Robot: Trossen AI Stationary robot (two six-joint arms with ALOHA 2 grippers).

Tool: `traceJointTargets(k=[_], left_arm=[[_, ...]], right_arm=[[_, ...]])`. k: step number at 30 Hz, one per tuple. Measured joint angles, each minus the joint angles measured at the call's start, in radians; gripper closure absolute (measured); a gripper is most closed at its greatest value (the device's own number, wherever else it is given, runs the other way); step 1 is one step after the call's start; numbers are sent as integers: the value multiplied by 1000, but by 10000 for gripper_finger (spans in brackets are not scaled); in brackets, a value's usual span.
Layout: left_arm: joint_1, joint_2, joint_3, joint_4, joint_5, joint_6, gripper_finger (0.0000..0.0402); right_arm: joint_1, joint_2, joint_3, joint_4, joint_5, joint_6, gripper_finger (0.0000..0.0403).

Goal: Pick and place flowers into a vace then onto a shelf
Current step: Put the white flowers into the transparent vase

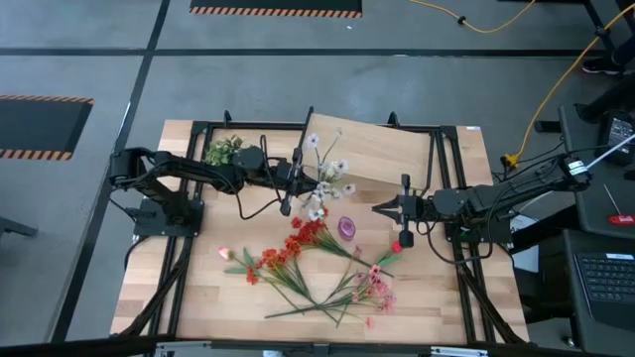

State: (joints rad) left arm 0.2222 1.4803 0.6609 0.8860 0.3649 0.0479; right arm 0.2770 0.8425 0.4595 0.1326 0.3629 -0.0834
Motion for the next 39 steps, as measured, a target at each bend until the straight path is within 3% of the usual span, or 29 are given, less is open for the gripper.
traceJointTargets(k=[17,25,28,33,39], left_arm=[[2,0,0,-57,10,29,399],[-6,0,-3,-64,-46,62,399],[-4,-1,-61,38,-52,42,399],[14,-2,-196,345,-50,-22,399],[10,-1,-229,371,-53,-35,399]], right_arm=[[0,0,0,-5,0,4,379],[0,0,0,-4,-1,4,379],[0,0,0,-4,-1,4,379],[0,0,0,-4,-1,4,379],[0,0,0,-1,-1,4,379]])
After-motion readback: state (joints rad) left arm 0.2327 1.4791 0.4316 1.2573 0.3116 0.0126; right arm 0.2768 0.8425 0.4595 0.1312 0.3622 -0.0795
